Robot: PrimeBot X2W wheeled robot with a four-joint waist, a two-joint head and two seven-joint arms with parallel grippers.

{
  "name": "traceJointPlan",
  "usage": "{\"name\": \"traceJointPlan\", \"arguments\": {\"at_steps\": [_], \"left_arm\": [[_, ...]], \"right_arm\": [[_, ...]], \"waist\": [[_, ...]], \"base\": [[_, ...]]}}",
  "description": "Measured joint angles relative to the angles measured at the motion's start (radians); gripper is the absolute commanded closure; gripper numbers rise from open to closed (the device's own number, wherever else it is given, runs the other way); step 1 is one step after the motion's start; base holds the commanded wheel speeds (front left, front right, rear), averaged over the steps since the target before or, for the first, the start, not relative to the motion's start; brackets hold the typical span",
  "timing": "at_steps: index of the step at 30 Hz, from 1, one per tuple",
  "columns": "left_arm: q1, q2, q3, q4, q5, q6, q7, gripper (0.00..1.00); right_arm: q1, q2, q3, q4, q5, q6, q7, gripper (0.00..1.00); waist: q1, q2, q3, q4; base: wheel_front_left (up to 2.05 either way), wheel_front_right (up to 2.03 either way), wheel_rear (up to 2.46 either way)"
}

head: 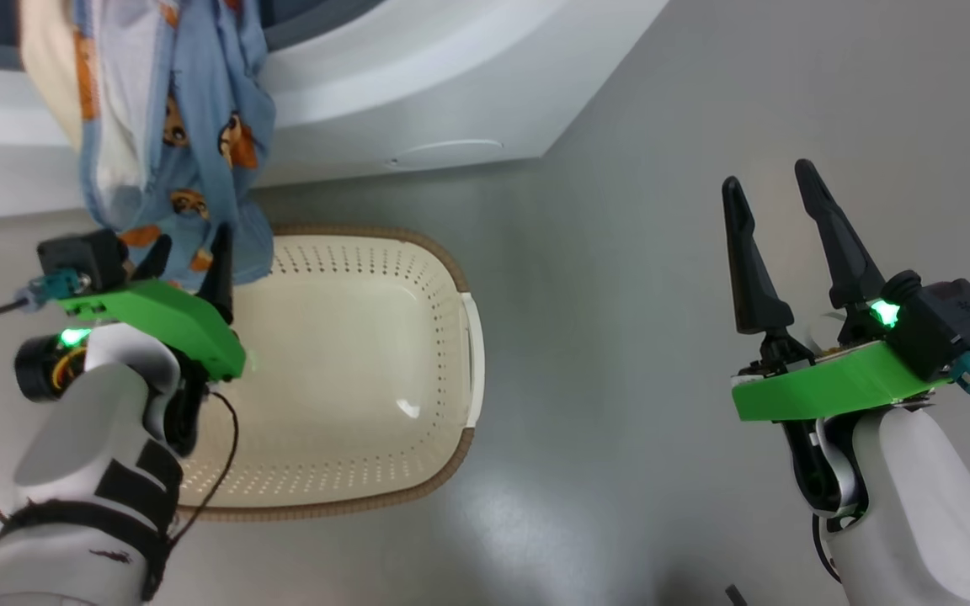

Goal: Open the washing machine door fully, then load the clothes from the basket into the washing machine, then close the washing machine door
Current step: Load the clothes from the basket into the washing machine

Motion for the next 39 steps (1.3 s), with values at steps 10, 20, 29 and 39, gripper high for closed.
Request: {"name": "traceJointPlan", "arguments": {"at_steps": [10, 20, 29, 39], "left_arm": [[-0.103, 0.013, -0.009, 0.071, -0.04, 0.0, -0.002, 0.0], [-0.171, 0.048, 0.038, 0.11, -0.072, 0.002, -0.08, 0.0], [-0.196, 0.067, 0.044, 0.063, -0.03, 0.002, -0.082, 1.0], [-0.128, 0.043, 0.035, -0.083, 0.001, 0.0, -0.084, 1.0]], "right_arm": [[-0.008, 0.011, 0.006, -0.009, -0.007, 0.0, 0.0, 0.0], [-0.011, 0.014, 0.006, -0.016, -0.007, 0.0, 0.0, 0.0], [-0.028, 0.015, 0.006, -0.015, -0.007, 0.0, 0.0, 0.0], [-0.028, 0.015, 0.013, 0.005, -0.002, 0.0, 0.0, 0.0]], "waist": [[0.0, 0.0, 0.067, -0.033], [0.0, 0.0, 0.093, -0.06], [0.0, 0.0, 0.094, -0.043], [-0.0002, 0.0, 0.044, -0.023]], "base": [[0.0, 0.0, 0.0], [0.0, 0.0, 0.0], [0.0, 0.0, 0.0], [0.0, 0.0, 0.0]]}}
